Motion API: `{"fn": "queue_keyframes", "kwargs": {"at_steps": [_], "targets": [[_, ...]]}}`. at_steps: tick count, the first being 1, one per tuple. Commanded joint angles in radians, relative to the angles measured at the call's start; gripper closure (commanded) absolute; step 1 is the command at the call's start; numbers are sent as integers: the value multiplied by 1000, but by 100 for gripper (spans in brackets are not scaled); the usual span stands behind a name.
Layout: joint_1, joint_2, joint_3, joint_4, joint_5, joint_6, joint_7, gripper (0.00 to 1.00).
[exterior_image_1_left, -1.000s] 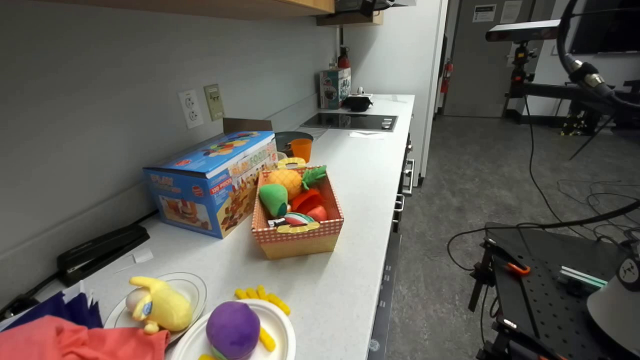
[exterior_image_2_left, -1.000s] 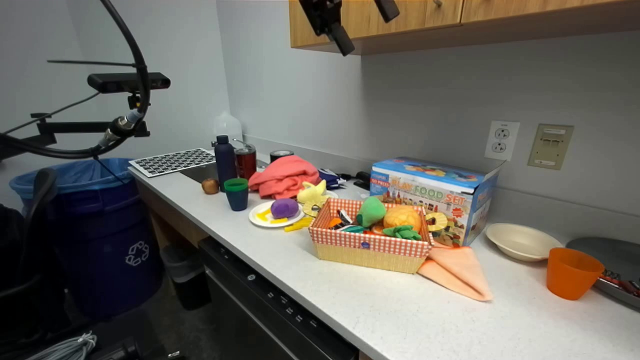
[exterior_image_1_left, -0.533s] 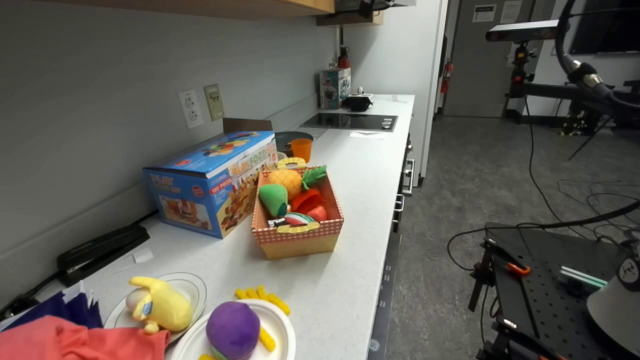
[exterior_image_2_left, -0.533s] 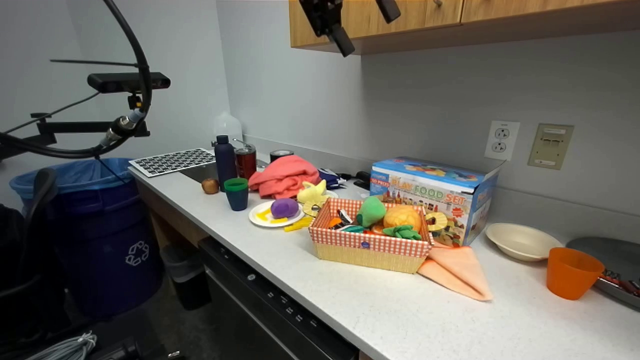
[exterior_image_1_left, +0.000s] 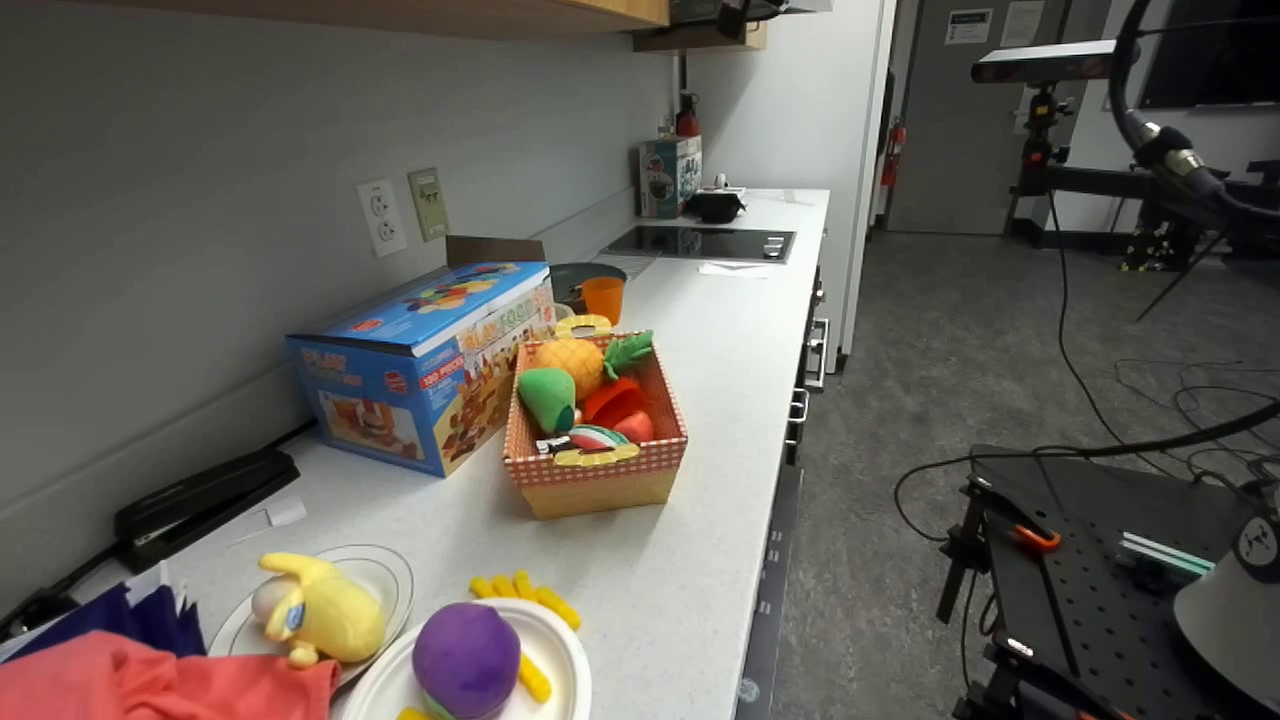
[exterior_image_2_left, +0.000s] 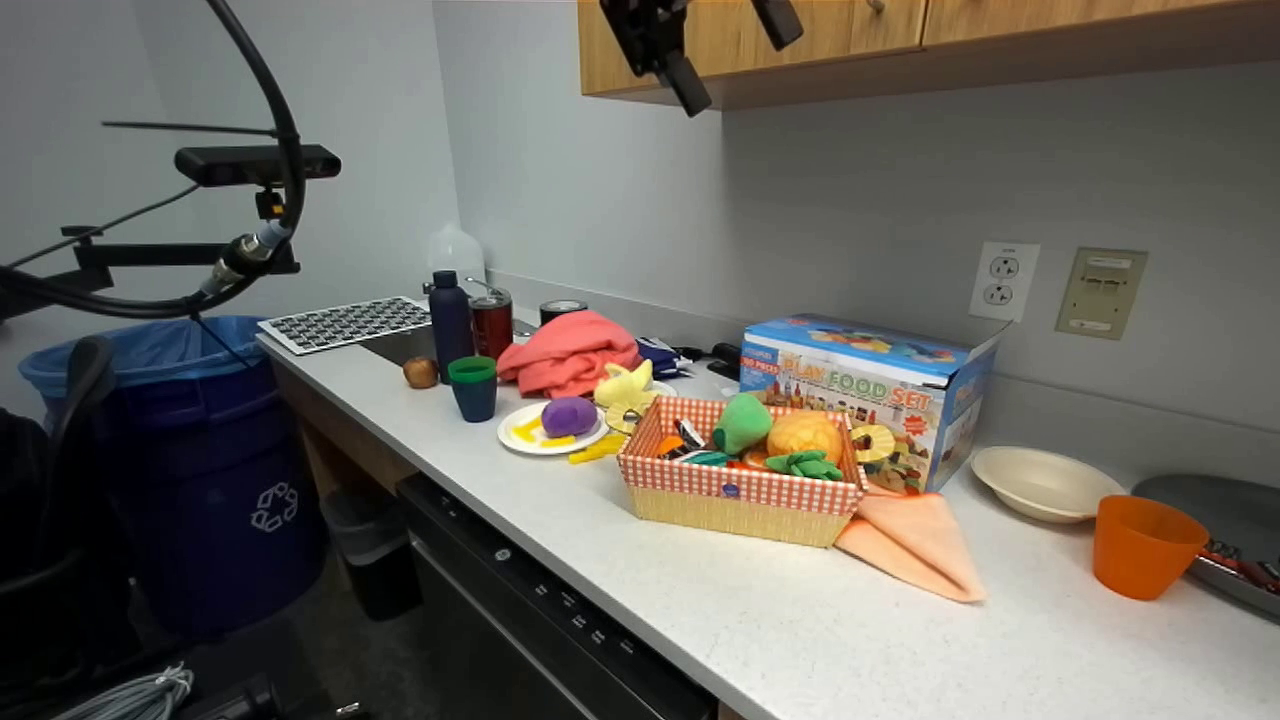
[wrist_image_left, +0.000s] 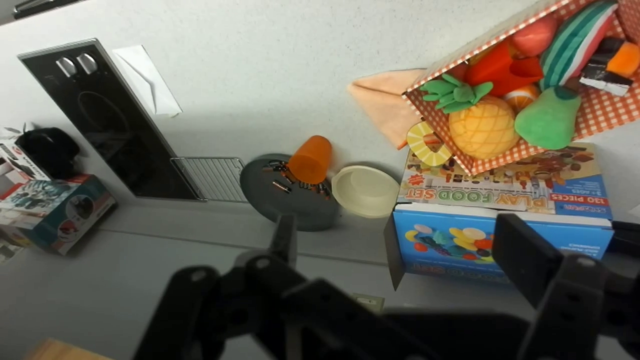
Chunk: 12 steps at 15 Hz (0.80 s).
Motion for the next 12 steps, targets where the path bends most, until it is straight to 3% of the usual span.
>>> {"fn": "queue_keyframes", "kwargs": {"at_steps": [1,6,12], "targets": [[-18,21,-13,57,-28,-12,10,0],[-39,34,-38,154,-20,12,23,0],[-34,134,-41,289,-5,76,52,0]]}}
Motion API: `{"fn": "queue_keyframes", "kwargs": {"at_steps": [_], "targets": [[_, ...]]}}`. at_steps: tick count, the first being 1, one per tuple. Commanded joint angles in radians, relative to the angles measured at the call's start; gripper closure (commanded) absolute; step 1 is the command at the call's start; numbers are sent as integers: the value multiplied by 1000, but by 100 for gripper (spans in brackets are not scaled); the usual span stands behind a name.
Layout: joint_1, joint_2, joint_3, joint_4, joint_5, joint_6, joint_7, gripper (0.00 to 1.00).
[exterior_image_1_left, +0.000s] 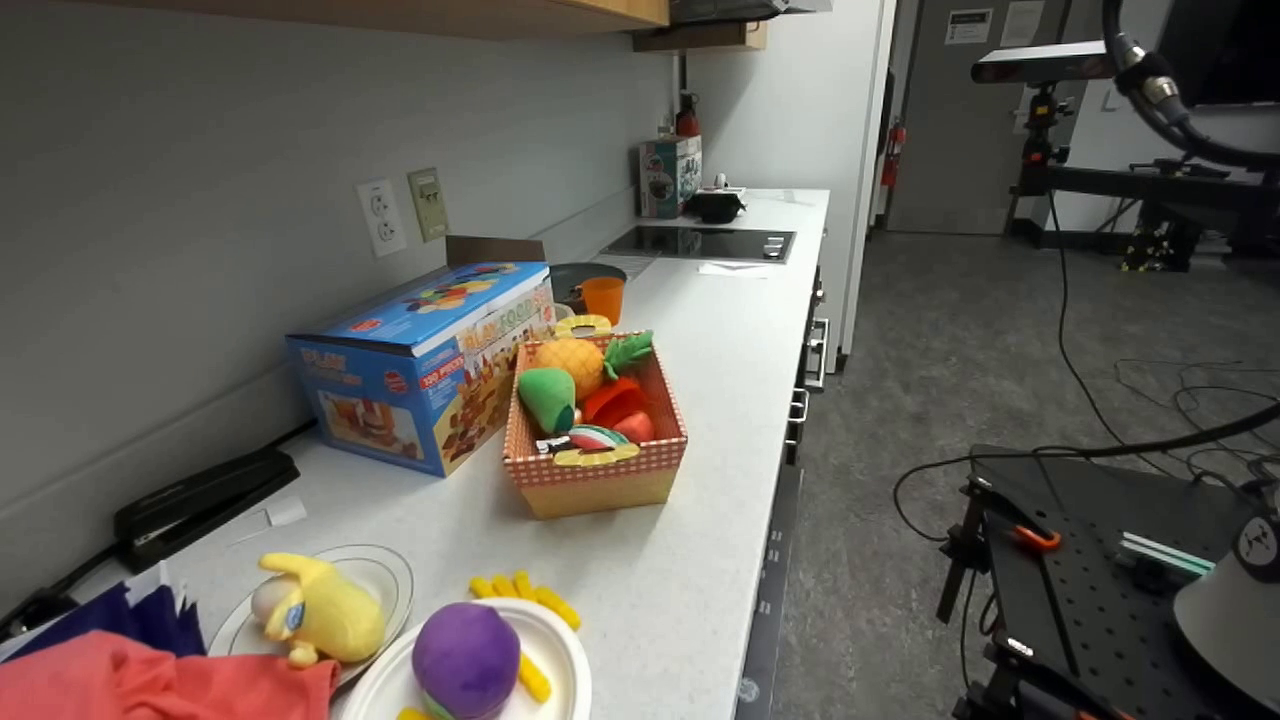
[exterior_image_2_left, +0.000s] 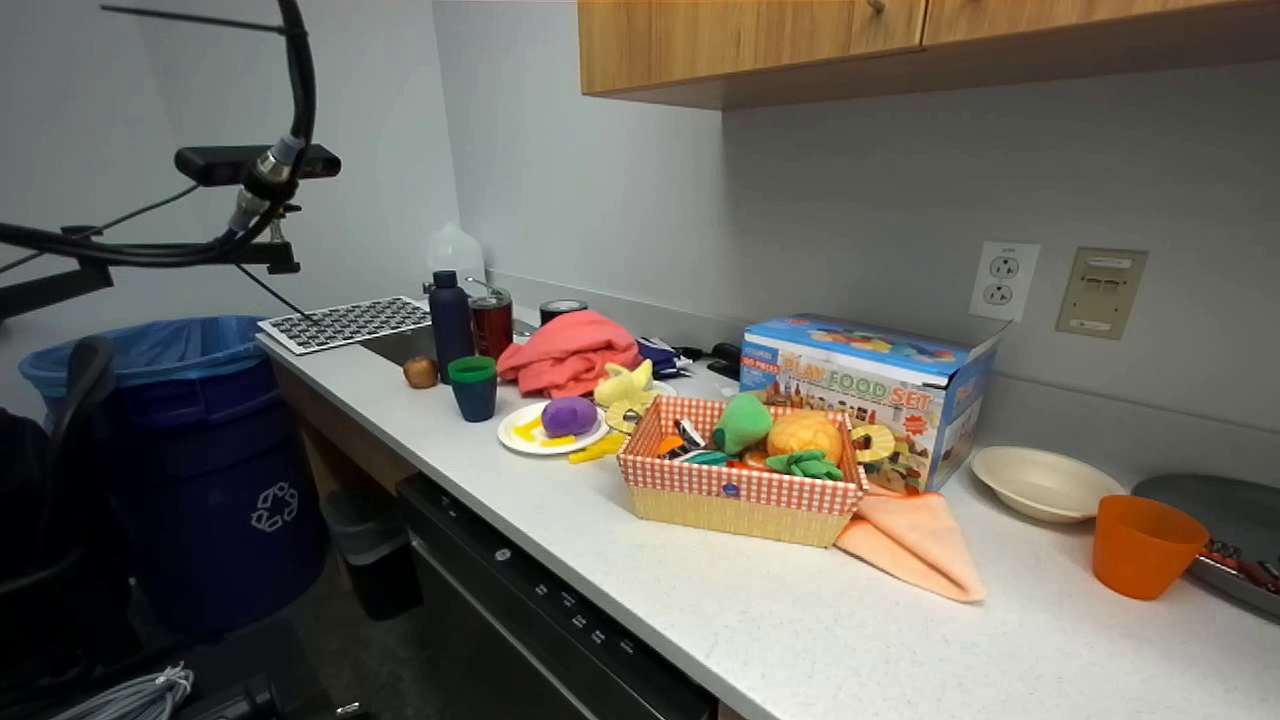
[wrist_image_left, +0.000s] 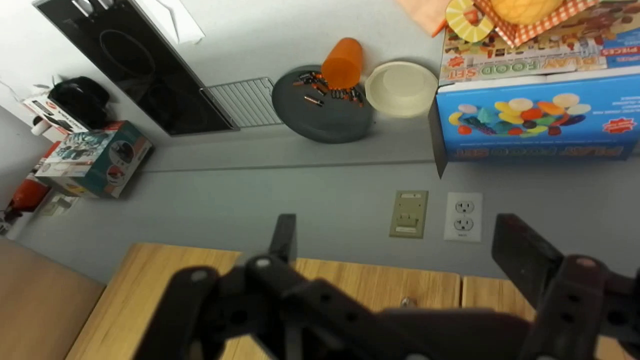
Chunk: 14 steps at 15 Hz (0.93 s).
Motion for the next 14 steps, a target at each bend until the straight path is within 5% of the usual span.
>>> {"fn": "queue_keyframes", "kwargs": {"at_steps": [1,14], "targets": [[4,20,-3,22,-1,6,7,0],[3,61,-12,49,18,2,22,0]]}}
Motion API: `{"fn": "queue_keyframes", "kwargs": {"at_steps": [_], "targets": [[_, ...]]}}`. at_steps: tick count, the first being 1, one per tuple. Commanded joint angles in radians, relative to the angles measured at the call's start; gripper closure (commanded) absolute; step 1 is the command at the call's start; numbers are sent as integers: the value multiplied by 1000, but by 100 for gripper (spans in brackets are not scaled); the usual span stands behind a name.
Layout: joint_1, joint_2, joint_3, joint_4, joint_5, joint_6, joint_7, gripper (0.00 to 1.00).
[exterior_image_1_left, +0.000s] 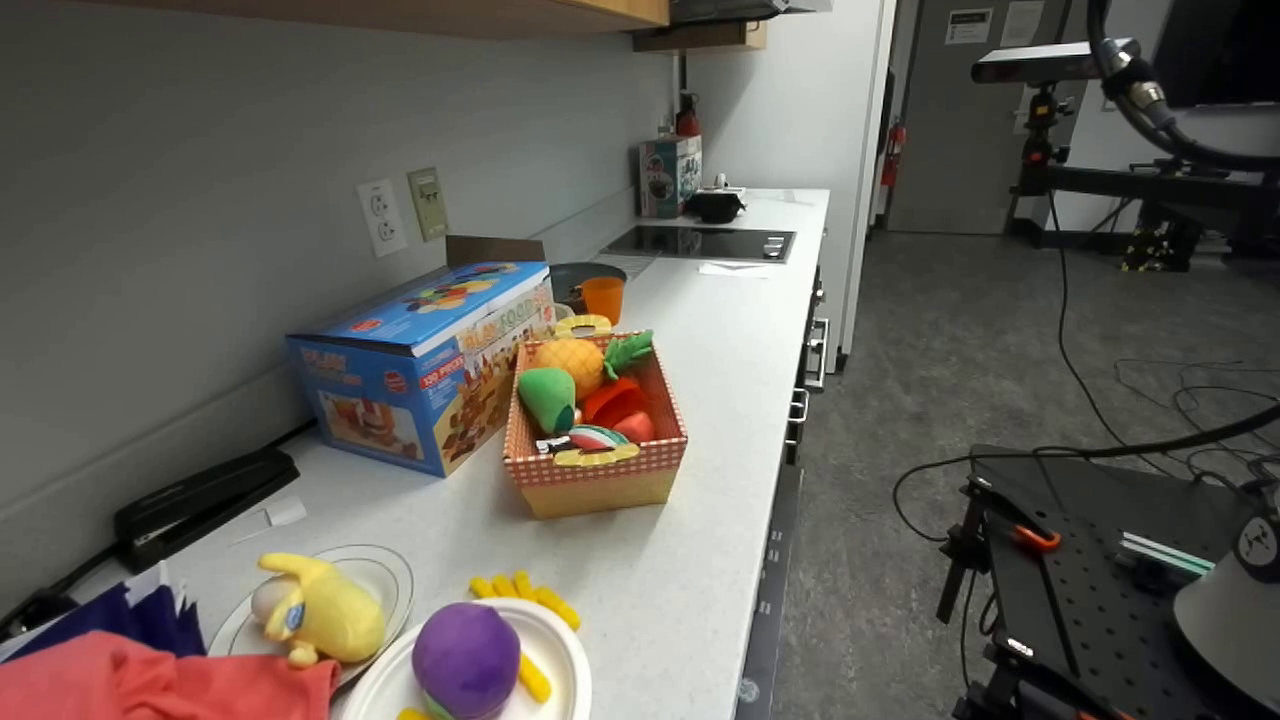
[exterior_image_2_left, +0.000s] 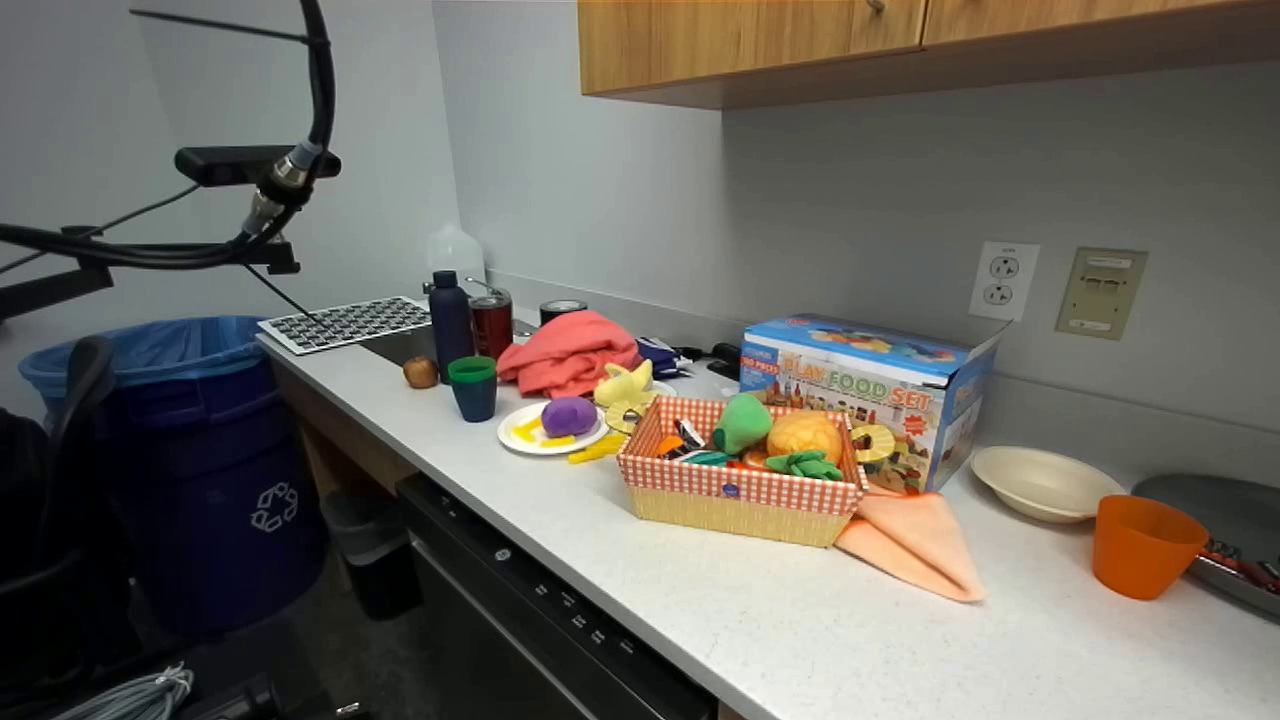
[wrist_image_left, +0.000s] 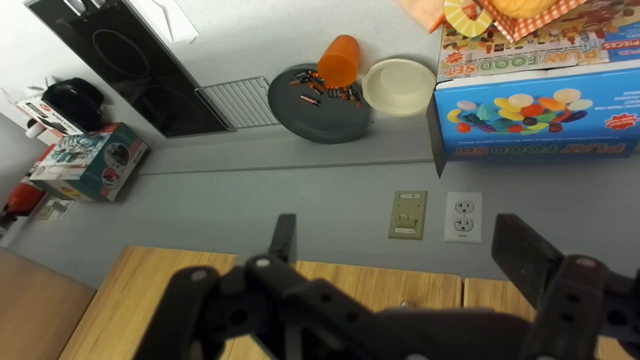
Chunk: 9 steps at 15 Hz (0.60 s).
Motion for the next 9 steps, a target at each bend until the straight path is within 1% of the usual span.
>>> {"fn": "queue_keyframes", "kwargs": {"at_steps": [1,9], "targets": [[5,5,-5,4,0,-3,3,0],[4,19,-12,11,4,7,12,0]]}}
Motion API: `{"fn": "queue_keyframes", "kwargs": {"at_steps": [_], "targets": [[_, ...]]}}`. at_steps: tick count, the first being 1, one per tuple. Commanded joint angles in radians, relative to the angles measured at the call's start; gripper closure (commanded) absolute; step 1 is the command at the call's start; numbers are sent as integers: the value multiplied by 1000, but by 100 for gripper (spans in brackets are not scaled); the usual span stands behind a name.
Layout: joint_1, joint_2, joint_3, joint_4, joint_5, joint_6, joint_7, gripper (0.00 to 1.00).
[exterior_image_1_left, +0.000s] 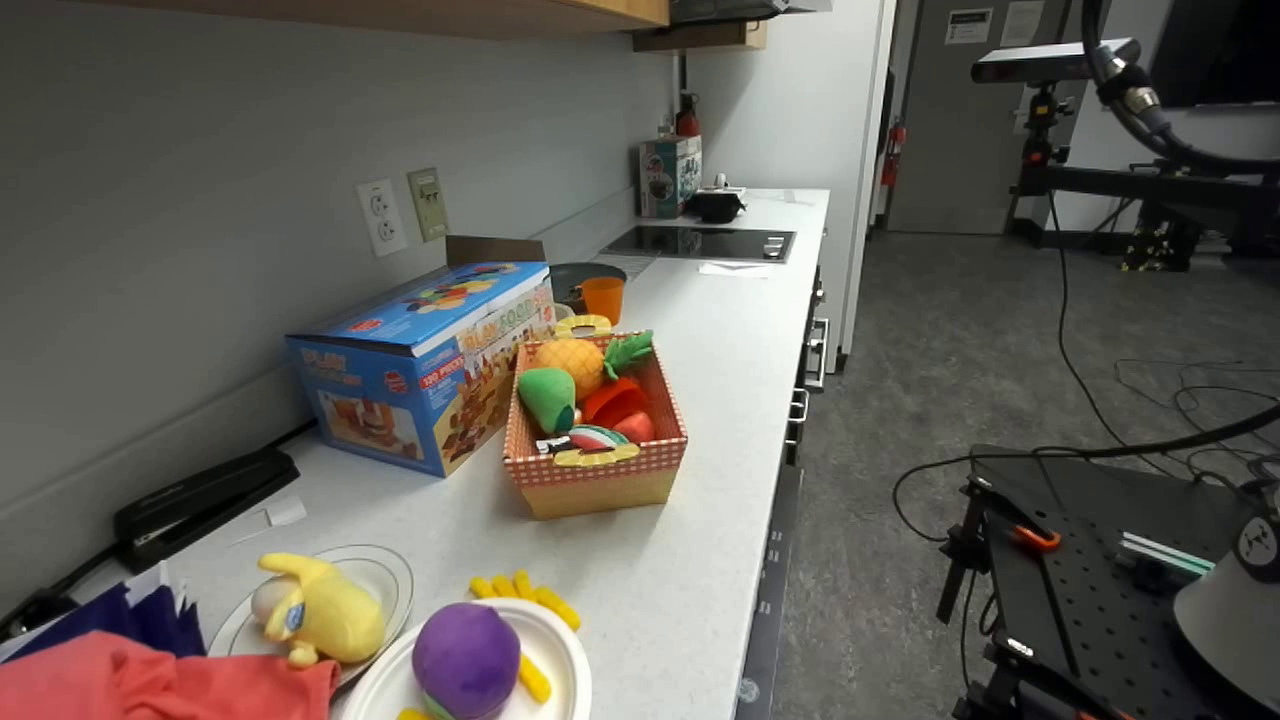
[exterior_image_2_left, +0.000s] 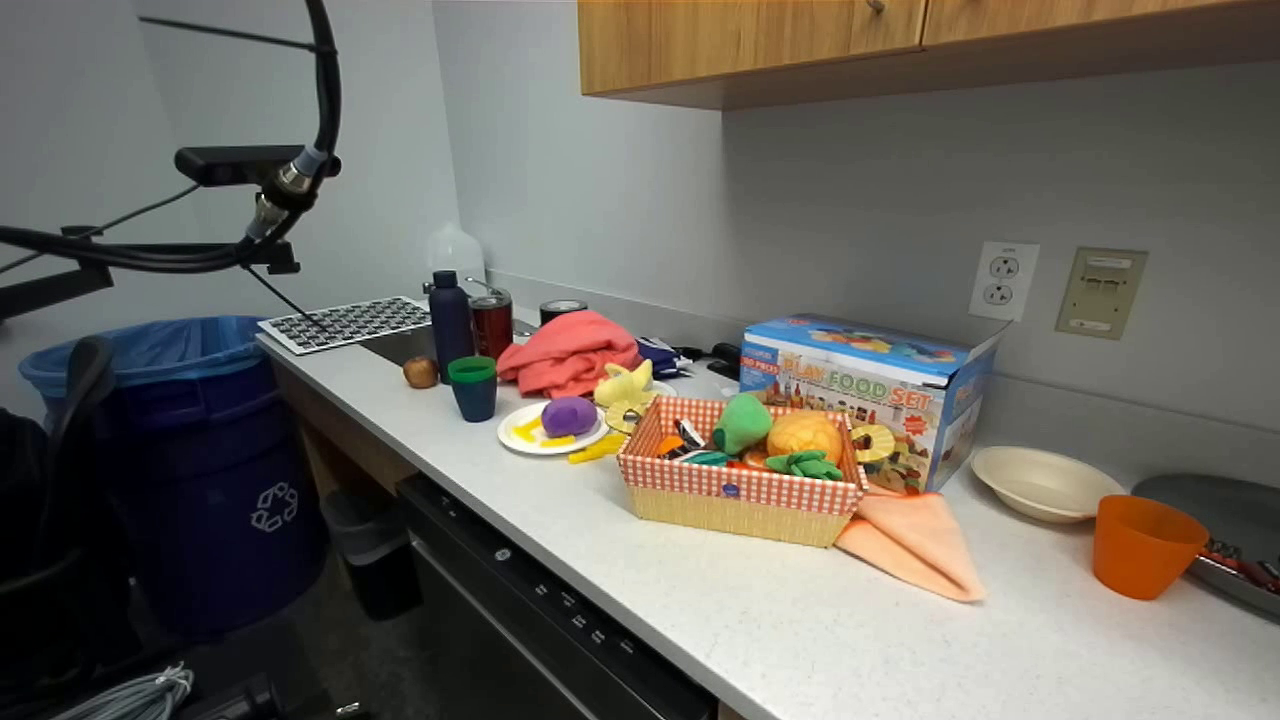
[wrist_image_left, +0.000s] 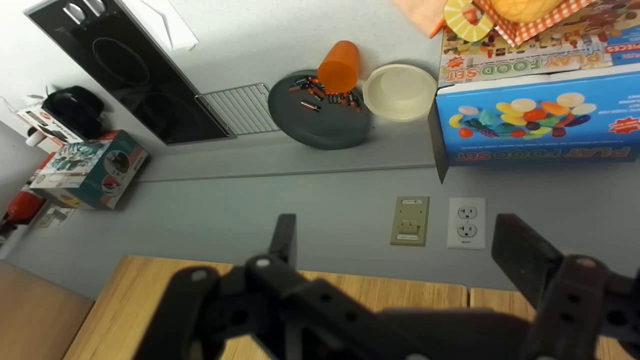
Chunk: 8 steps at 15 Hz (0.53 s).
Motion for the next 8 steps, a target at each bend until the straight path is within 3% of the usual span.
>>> {"fn": "queue_keyframes", "kwargs": {"at_steps": [1,8], "targets": [[3,9,-7,14,1,9,7,0],[4,5,-10,15,-1,-2,0,0]]}}
